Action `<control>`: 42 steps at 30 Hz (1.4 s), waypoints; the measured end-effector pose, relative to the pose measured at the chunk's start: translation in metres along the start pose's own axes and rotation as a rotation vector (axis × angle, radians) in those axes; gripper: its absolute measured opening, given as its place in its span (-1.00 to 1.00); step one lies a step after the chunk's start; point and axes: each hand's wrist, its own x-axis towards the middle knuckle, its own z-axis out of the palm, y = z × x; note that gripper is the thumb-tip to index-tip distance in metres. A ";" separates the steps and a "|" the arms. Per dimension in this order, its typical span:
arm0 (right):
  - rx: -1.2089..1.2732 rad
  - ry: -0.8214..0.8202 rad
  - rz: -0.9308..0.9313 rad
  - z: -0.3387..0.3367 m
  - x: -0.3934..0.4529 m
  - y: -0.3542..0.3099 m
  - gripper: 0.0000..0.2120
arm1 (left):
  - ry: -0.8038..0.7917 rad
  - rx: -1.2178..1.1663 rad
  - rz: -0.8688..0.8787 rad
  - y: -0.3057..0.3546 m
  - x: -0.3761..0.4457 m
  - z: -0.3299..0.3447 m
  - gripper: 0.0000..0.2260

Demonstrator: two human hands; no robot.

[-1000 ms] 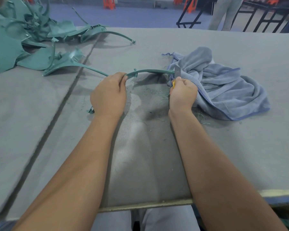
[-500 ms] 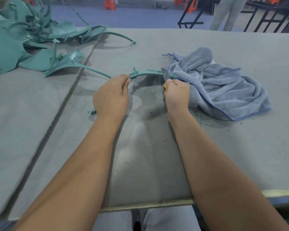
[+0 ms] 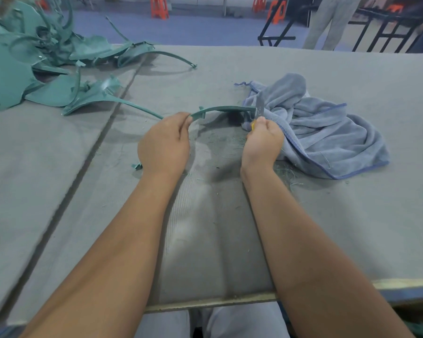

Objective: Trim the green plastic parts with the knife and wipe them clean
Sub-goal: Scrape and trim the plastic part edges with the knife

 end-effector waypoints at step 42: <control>-0.381 -0.175 -0.178 -0.001 -0.004 0.003 -0.59 | -0.095 0.017 0.067 0.003 -0.002 0.001 -0.71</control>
